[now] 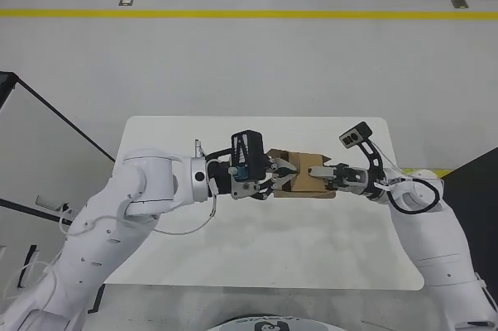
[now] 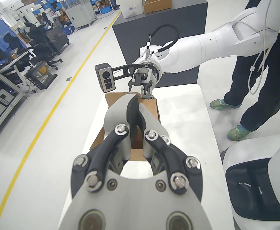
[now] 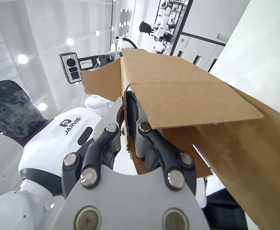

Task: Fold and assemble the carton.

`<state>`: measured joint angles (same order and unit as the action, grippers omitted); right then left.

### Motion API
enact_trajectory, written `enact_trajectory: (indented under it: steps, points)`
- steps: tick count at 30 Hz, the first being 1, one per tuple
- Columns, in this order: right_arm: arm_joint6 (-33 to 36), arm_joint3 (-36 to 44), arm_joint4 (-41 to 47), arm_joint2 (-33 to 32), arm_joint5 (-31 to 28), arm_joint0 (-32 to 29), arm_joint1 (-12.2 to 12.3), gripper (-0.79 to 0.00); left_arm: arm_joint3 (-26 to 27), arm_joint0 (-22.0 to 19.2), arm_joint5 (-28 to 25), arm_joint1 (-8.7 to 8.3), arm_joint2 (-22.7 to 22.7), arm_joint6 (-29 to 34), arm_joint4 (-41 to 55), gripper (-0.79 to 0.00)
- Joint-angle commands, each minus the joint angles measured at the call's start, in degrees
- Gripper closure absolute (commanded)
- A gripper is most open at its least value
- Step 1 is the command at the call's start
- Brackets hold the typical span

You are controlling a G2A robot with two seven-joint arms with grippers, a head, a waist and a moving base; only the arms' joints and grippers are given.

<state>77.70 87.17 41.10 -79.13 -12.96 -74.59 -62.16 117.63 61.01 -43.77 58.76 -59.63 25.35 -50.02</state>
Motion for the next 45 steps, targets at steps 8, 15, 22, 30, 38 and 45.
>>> enact_trajectory:
  steps: [8, 15, 22, 30, 38, 45]
  points:
    - [-0.8, -2.5, 7.6, -1.6, -1.1, -0.5, -0.2, 0.0, 0.7, 1.4, 0.0, -0.54, -3.0, 0.4, 0.2, 0.0]
    - [-2.9, -2.9, 9.4, -2.5, -3.1, -1.0, -0.3, 0.0, 1.3, 2.1, -0.2, -0.69, -3.4, 0.3, 0.3, 0.0]
    - [-0.7, -2.6, 10.8, -2.2, -3.3, -0.7, -0.4, 0.0, 0.8, 1.7, -0.1, -0.45, -1.9, -0.3, 0.2, 0.0]
    - [2.2, -3.1, 11.8, -1.3, -3.4, 0.3, -0.6, 0.0, -0.4, 0.1, -0.2, -0.05, -0.2, -0.6, 0.3, 0.0]
    - [4.4, -4.2, 14.1, -0.2, -2.6, 1.3, -0.9, 0.0, -1.1, -0.7, 0.0, 0.19, 0.7, -0.6, 0.5, 0.0]
    - [5.2, -4.8, 14.5, 0.2, -2.4, 2.1, -1.0, 0.0, -1.4, -1.1, 0.1, 0.38, 1.4, -0.9, 0.7, 0.0]
